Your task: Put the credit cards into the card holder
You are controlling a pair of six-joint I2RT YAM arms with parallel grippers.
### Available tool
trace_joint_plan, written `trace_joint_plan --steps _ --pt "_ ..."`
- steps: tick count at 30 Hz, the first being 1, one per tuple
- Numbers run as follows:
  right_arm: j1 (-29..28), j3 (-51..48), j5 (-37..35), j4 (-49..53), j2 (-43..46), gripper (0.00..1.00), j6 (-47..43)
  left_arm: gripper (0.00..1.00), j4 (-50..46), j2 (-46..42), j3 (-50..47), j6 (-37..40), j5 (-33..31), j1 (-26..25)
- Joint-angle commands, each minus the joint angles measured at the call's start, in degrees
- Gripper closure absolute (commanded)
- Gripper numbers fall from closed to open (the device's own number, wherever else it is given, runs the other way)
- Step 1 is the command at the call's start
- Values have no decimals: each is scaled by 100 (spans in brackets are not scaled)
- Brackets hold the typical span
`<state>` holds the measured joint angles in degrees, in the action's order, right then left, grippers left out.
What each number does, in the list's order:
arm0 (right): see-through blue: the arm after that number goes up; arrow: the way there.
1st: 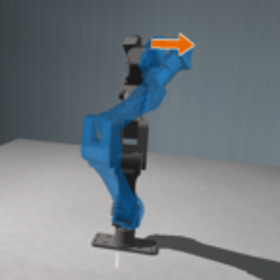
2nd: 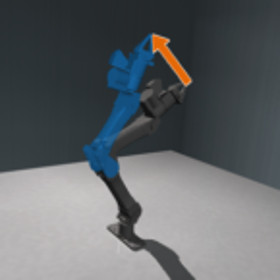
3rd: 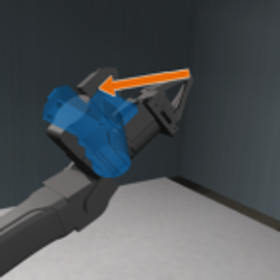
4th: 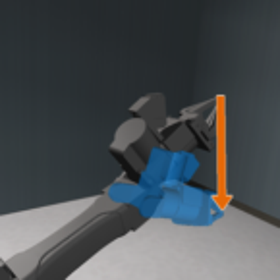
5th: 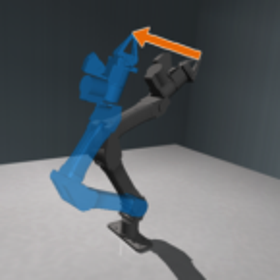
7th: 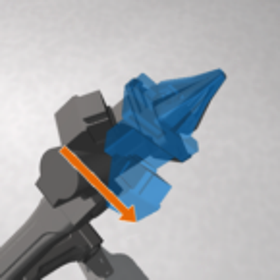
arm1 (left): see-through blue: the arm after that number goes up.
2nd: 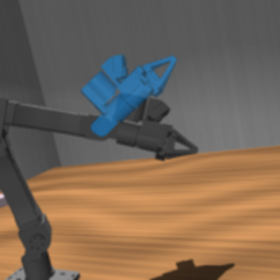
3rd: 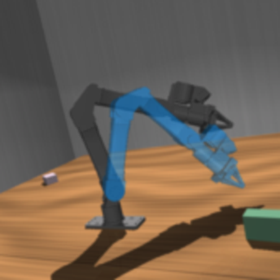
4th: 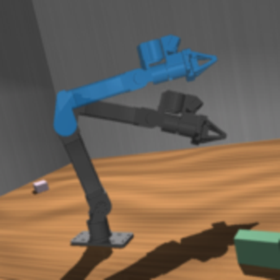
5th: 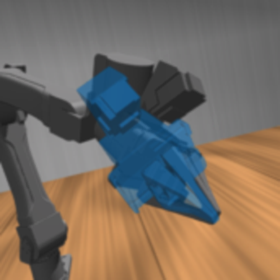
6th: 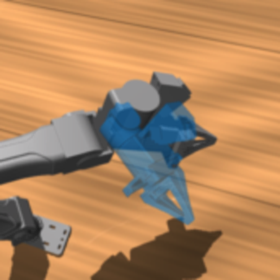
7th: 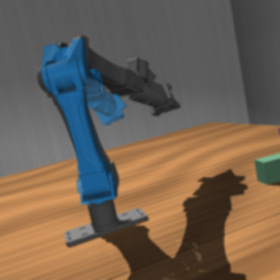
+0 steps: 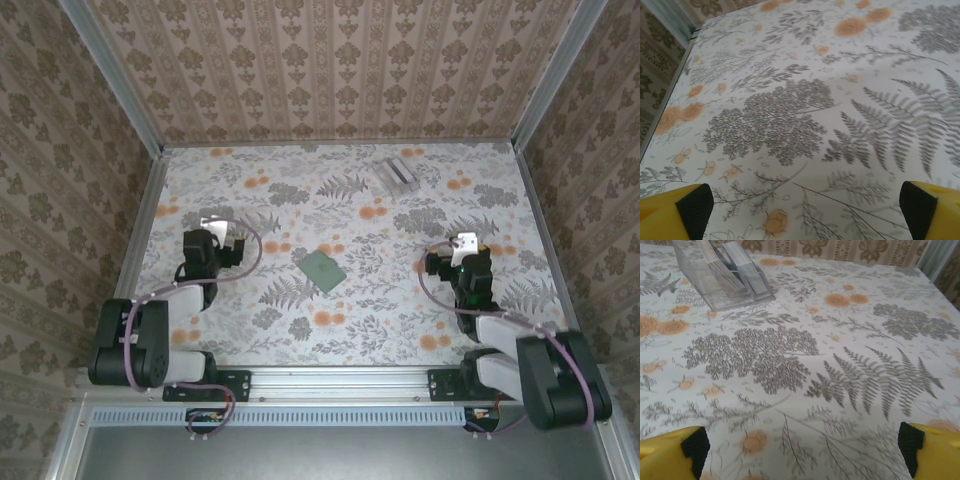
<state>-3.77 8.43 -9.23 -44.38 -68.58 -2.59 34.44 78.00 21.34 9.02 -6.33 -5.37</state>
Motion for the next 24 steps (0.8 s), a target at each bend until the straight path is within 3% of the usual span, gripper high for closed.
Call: trace_joint_plan --steps 1,3,4,5,7,9,11,24 --pt "126 483 386 -1258 -732 0 328 0 1161 580 120 -504 547 325" --pt "193 601 412 -1757 -1541 0 400 0 1846 1118 122 -566 716 508" --pt "235 640 458 -2158 -1970 0 423 0 1289 920 200 -634 713 497" --pt "260 679 524 -2413 -2129 0 417 0 1378 963 199 -615 674 478" --pt "354 984 560 -1209 -1781 0 523 0 1365 967 202 -559 693 440" --pt "381 1170 640 -1199 -1965 0 536 0 1461 1017 194 -553 685 440" --pt "380 1448 613 -541 -1920 0 567 0 1390 1015 226 -580 678 457" --pt "325 1450 485 -526 -1889 0 519 0 1373 998 221 -581 668 451"
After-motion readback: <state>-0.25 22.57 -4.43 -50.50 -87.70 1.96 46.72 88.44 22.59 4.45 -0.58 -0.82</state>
